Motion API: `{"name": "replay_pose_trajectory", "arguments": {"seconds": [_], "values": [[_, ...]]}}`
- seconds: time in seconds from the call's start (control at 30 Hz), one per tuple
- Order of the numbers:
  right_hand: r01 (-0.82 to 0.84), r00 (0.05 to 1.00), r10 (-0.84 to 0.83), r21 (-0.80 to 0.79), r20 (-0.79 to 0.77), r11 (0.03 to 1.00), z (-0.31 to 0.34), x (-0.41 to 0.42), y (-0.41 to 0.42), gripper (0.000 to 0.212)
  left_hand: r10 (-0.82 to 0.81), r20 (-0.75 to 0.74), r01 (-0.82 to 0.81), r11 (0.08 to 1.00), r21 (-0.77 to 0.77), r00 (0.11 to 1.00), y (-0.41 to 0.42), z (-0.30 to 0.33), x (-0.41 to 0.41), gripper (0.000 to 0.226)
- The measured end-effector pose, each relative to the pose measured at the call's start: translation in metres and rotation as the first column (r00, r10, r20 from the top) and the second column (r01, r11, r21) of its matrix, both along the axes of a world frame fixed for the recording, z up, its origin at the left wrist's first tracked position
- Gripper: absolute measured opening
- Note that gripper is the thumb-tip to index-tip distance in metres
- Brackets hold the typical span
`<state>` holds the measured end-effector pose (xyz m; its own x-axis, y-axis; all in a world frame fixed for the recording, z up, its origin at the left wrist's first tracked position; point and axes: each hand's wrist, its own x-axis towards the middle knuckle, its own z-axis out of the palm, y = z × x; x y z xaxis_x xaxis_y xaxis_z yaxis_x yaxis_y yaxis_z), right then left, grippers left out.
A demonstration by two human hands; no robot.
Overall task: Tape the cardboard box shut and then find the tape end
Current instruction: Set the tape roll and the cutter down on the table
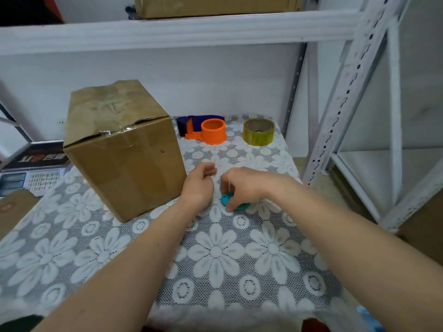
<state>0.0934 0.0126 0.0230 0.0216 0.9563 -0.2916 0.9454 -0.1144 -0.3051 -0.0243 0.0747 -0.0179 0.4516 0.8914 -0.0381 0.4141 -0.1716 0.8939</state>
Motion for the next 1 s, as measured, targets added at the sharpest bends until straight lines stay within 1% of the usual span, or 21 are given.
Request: {"name": "replay_pose_trajectory", "arguments": {"seconds": [0.07, 0.13, 0.2, 0.23, 0.3, 0.37, 0.43, 0.5, 0.6, 0.67, 0.73, 0.83, 1.0], "values": [[0.0, 0.999, 0.0, -0.007, -0.051, 1.0, 0.005, 0.004, 0.001, 0.036, 0.004, 0.008, -0.005, 1.0, 0.011, 1.0, -0.001, -0.001, -0.001, 0.042], [0.043, 0.971, -0.051, -0.037, -0.235, 0.998, 0.014, 0.012, 0.004, 0.029, 0.011, 0.02, -0.011, 1.0, 0.017, 1.0, -0.002, -0.001, -0.001, 0.041], [0.166, 0.887, -0.163, -0.03, -0.432, 0.986, 0.019, 0.025, 0.013, 0.025, -0.009, 0.03, 0.008, 0.999, 0.048, 1.0, -0.001, 0.0, -0.001, 0.04], [0.258, 0.841, -0.227, -0.006, -0.491, 0.966, 0.02, 0.031, 0.02, 0.023, -0.033, 0.023, 0.032, 0.997, 0.076, 0.999, 0.0, 0.0, 0.0, 0.04], [0.443, 0.785, -0.332, 0.098, -0.524, 0.891, 0.018, 0.043, 0.039, 0.018, -0.086, 0.0, 0.085, 0.988, 0.126, 0.996, 0.003, 0.0, 0.003, 0.041], [0.545, 0.793, -0.404, 0.232, -0.456, 0.806, 0.013, 0.052, 0.06, 0.027, -0.11, -0.031, 0.114, 0.979, 0.172, 0.993, 0.007, -0.001, 0.006, 0.043], [0.553, 0.824, -0.449, 0.315, -0.347, 0.771, 0.005, 0.056, 0.079, 0.021, -0.113, -0.05, 0.121, 0.972, 0.203, 0.992, 0.011, -0.002, 0.01, 0.044], [0.527, 0.849, -0.461, 0.349, -0.257, 0.775, -0.004, 0.058, 0.096, 0.013, -0.103, -0.037, 0.109, 0.974, 0.2, 0.994, 0.015, -0.002, 0.014, 0.046], [0.464, 0.881, -0.455, 0.419, -0.129, 0.78, -0.02, 0.06, 0.11, 0.018, -0.083, -0.011, 0.084, 0.976, 0.2, 0.996, 0.021, -0.002, 0.02, 0.048], [0.386, 0.898, -0.439, 0.496, -0.011, 0.778, -0.026, 0.061, 0.114, 0.021, -0.07, -0.009, 0.07, 0.976, 0.204, 0.998, 0.024, -0.004, 0.023, 0.049], [0.308, 0.906, -0.414, 0.534, 0.087, 0.787, -0.031, 0.063, 0.117, 0.026, -0.043, -0.006, 0.044, 0.979, 0.2, 0.999, 0.028, -0.007, 0.025, 0.05], [0.274, 0.902, -0.408, 0.54, 0.144, 0.796, -0.035, 0.064, 0.121, 0.031, -0.008, -0.016, 0.011, 0.983, 0.181, 1.0, 0.03, -0.01, 0.025, 0.051], [0.288, 0.883, -0.438, 0.544, 0.167, 0.788, -0.035, 0.063, 0.121, 0.035, 0.014, -0.009, -0.013, 0.988, 0.155, 1.0, 0.03, -0.011, 0.024, 0.051]]}}
